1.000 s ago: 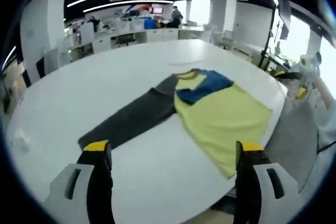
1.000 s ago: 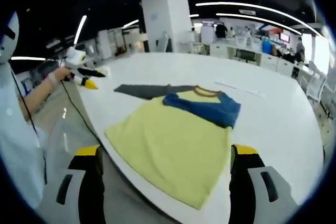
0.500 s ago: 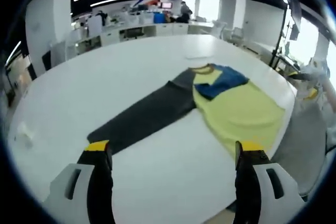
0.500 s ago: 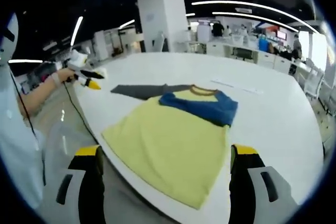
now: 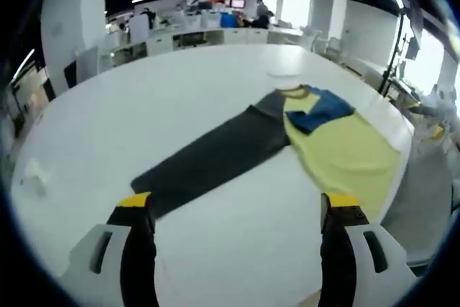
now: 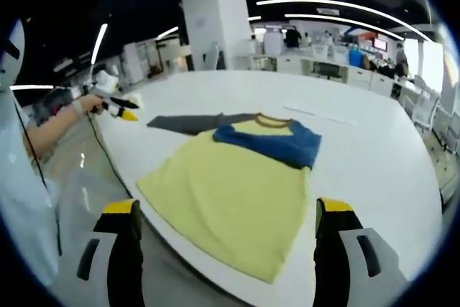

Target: Fold the garment on the visible template until the final outline fits inside the template.

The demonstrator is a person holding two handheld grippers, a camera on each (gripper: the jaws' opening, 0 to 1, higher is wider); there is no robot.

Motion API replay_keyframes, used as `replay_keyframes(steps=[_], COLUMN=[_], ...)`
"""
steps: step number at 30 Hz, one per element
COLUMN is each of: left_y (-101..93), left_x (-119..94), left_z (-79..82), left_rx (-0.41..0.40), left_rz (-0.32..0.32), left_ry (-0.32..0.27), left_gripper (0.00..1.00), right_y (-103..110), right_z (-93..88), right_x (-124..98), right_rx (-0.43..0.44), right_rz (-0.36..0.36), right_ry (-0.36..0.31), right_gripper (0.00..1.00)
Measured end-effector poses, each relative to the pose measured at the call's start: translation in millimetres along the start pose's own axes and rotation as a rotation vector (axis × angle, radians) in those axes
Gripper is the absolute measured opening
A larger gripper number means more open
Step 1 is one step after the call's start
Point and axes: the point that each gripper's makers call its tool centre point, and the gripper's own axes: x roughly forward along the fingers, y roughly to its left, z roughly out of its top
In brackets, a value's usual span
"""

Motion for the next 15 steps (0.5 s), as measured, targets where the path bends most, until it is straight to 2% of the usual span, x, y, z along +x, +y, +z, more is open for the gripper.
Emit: replay_keyframes(steps=[15], left_y=[26.7], left_x=[16], left_z=[-2.4], left_rx=[-0.040], left_rz=[0.013], left_ry=[0.025], left_gripper=[0.88], right_y=[-3], right_z=[-0.6], right_x=[-3], right_rx=[0.013], right_rz=[-0.018], right_ry=[0.003], right_gripper=[1.00])
